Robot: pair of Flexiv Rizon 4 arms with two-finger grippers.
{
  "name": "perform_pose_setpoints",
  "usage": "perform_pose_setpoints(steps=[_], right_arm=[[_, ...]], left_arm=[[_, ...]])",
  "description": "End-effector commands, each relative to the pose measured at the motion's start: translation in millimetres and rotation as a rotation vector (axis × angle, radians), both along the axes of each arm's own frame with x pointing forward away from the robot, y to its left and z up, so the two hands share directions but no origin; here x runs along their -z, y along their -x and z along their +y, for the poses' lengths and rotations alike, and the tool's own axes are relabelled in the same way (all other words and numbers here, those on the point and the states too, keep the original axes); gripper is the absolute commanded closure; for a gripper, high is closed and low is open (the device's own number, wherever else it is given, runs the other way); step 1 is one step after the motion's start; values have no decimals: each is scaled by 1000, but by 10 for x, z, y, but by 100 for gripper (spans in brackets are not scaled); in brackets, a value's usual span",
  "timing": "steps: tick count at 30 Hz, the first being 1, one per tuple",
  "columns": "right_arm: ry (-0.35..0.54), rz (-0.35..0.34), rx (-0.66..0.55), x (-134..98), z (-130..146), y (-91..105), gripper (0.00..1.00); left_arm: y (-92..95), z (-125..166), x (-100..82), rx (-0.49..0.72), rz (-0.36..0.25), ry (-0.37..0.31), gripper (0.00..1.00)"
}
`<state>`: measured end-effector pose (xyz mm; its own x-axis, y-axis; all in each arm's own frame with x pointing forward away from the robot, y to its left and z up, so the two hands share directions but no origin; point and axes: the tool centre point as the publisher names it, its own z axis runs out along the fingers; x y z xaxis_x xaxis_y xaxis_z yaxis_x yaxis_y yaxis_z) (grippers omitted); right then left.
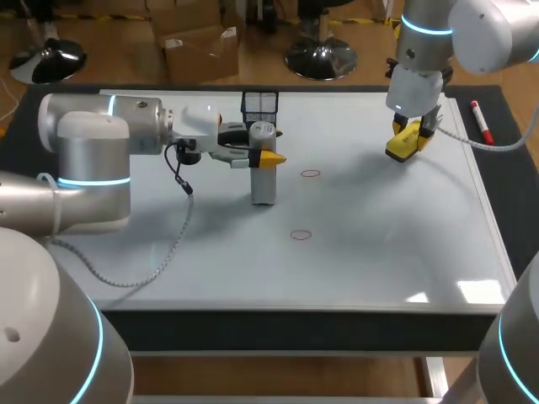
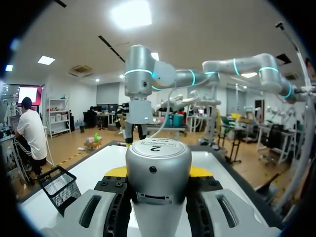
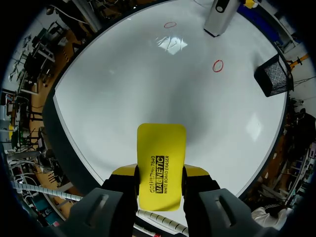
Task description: Pick up the inspection probe, press it on each red-marked spot on the whiteboard one by one, put down the probe, pick up the eraser, and wipe off all the red marks.
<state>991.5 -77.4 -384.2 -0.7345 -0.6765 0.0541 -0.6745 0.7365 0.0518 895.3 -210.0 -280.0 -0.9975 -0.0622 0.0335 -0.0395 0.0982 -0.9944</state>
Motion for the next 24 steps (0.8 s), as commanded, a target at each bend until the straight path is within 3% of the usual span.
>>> perform_pose_setpoints(steps=[1, 14, 24], right_arm=[[3, 0, -2, -10, -7, 0, 100], [3, 0, -2, -10, -7, 0, 100], [3, 0, -2, -10, -7, 0, 100]], left_arm=[[-10, 2, -1, 1, 2, -2, 100], [61, 72, -119, -17, 2, -8, 100], [228, 461, -306, -95, -3, 1, 100]])
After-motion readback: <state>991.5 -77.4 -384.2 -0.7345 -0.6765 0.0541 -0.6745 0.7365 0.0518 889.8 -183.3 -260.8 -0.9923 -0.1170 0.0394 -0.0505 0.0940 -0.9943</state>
